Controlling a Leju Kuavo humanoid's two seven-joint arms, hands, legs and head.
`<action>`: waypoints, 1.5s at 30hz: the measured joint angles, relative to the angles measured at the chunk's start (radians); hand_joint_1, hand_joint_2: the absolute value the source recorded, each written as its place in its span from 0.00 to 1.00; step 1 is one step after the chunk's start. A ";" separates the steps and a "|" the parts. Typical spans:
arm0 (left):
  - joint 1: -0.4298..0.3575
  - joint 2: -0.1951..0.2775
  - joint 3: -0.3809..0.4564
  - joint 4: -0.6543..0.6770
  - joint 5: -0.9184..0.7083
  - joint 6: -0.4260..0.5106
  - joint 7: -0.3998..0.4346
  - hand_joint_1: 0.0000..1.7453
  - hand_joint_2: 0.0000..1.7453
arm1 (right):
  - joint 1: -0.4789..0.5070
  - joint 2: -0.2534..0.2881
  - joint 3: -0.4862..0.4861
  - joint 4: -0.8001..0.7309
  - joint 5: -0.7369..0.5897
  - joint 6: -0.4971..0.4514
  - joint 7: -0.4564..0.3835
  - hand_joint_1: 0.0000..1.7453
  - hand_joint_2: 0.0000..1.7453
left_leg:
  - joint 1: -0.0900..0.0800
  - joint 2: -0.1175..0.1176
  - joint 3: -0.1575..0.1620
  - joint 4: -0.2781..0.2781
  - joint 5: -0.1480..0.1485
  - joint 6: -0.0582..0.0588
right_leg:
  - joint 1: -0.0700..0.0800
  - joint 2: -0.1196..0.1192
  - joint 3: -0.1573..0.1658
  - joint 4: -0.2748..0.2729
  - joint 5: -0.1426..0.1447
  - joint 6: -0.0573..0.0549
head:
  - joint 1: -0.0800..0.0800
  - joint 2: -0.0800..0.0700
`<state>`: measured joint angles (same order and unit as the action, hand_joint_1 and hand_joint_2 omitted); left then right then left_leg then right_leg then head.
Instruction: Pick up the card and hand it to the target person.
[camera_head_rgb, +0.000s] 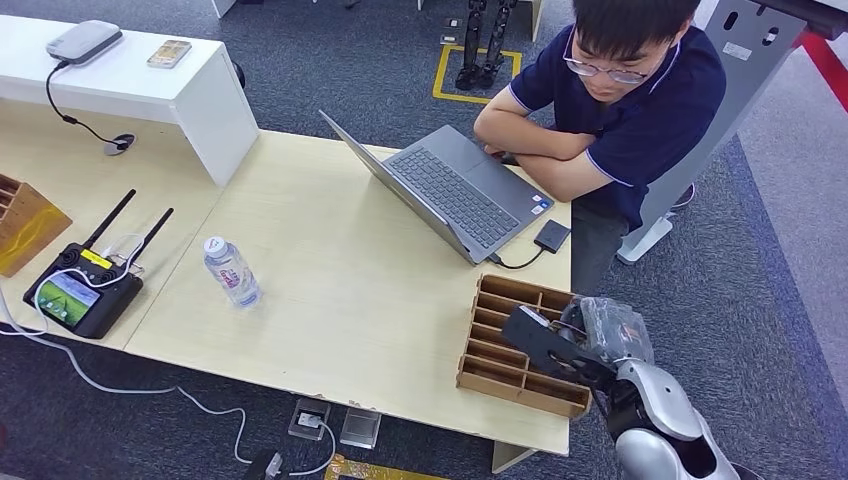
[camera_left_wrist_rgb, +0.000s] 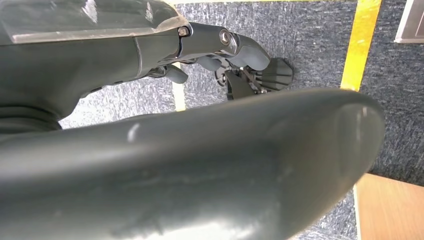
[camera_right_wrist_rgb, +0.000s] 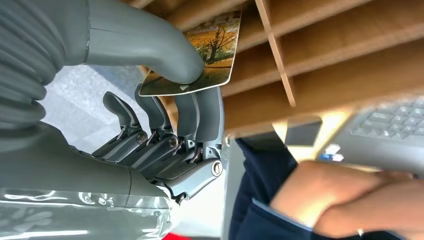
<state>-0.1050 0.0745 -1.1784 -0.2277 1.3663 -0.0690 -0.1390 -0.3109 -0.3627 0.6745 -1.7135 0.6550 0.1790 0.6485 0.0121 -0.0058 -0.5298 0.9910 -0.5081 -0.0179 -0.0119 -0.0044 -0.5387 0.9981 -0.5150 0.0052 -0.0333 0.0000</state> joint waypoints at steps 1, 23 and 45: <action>0.000 0.000 0.000 0.000 0.002 -0.002 0.000 0.00 0.00 | -0.017 -0.005 0.003 -0.025 -0.007 0.007 0.005 0.88 1.00 | 0.000 0.000 0.000 0.000 0.000 0.000 | 0.000 0.000 0.000 0.000 0.000 0.000 | 0.000 0.000; -0.001 -0.004 0.000 0.000 0.001 -0.022 -0.011 0.00 0.00 | -0.161 0.097 0.044 0.091 0.170 -0.399 -0.275 0.88 1.00 | 0.000 -0.001 -0.002 0.000 0.000 0.000 | 0.000 -0.001 0.000 0.000 0.000 0.000 | 0.000 0.000; 0.000 -0.004 -0.001 0.000 -0.022 -0.013 -0.009 0.00 0.00 | -0.154 0.130 0.045 0.212 0.183 -0.427 -0.274 0.00 1.00 | 0.000 0.000 -0.002 0.000 0.000 0.000 | 0.000 -0.001 -0.001 0.000 0.000 0.000 | 0.000 0.000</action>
<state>-0.1049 0.0706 -1.1795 -0.2277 1.3441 -0.0819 -0.1480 -0.4651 -0.2332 0.7190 -1.5011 0.8382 -0.2484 0.3745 0.0122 -0.0063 -0.5314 0.9910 -0.5081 -0.0180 -0.0118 -0.0053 -0.5398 0.9982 -0.5151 0.0052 -0.0336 0.0000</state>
